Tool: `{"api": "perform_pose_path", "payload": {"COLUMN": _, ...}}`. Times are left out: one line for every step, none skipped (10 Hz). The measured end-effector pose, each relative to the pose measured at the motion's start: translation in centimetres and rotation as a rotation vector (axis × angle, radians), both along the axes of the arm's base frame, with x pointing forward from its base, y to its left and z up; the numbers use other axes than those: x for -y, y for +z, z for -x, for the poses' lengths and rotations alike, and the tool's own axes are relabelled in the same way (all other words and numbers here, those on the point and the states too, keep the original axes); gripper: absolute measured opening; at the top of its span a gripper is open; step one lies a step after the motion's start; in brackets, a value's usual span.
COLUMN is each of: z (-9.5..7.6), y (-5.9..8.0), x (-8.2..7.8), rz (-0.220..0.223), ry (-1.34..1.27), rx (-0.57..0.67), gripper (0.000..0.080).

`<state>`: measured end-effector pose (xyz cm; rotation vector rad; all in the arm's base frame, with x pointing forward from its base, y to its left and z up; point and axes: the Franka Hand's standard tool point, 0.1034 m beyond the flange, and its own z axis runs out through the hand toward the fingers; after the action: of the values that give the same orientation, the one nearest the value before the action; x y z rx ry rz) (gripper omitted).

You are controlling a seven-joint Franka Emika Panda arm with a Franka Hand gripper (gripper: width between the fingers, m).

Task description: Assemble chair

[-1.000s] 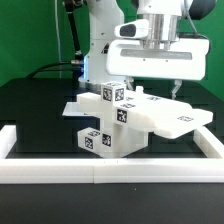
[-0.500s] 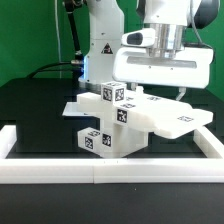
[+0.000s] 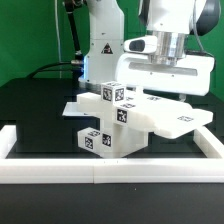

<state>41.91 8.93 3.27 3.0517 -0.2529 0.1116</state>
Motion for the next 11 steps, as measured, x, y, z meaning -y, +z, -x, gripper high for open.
{"api": "perform_pose_path", "payload": {"z": 0.0, "y": 0.0, "x": 0.0, "rz": -0.001, "ry": -0.012, "rx": 0.001, "gripper": 0.0649}}
{"api": "perform_pose_path", "payload": {"z": 0.0, "y": 0.0, "x": 0.1, "rz": -0.001, "ry": -0.02, "rx": 0.002, "gripper": 0.0649}}
{"api": "perform_pose_path", "payload": {"z": 0.1, "y": 0.0, "x": 0.5, "rz": -0.006, "ry": -0.08, "rx": 0.005, "gripper": 0.0649}}
{"api": "perform_pose_path", "payload": {"z": 0.1, "y": -0.1, "x": 0.5, "rz": -0.013, "ry": -0.188, "rx": 0.014, "gripper": 0.0649}}
{"api": "perform_pose_path", "payload": {"z": 0.0, "y": -0.4, "x": 0.3, "rz": -0.014, "ry": -0.282, "rx": 0.021, "gripper": 0.0649}}
{"api": "perform_pose_path", "payload": {"z": 0.0, "y": -0.6, "x": 0.1, "rz": -0.014, "ry": -0.35, "rx": 0.026, "gripper": 0.0649}}
{"api": "perform_pose_path", "payload": {"z": -0.1, "y": -0.6, "x": 0.1, "rz": -0.017, "ry": -0.401, "rx": 0.031, "gripper": 0.0649}}
{"api": "perform_pose_path", "payload": {"z": -0.1, "y": -0.6, "x": -0.2, "rz": -0.021, "ry": -0.451, "rx": 0.032, "gripper": 0.0649}}
{"api": "perform_pose_path", "payload": {"z": 0.0, "y": -0.6, "x": -0.5, "rz": -0.026, "ry": -0.508, "rx": 0.037, "gripper": 0.0649}}
{"api": "perform_pose_path", "payload": {"z": 0.1, "y": -0.8, "x": -0.6, "rz": -0.022, "ry": -0.502, "rx": 0.04, "gripper": 0.0649}}
{"api": "perform_pose_path", "payload": {"z": 0.2, "y": -1.1, "x": -0.5, "rz": -0.015, "ry": -0.497, "rx": 0.046, "gripper": 0.0649}}
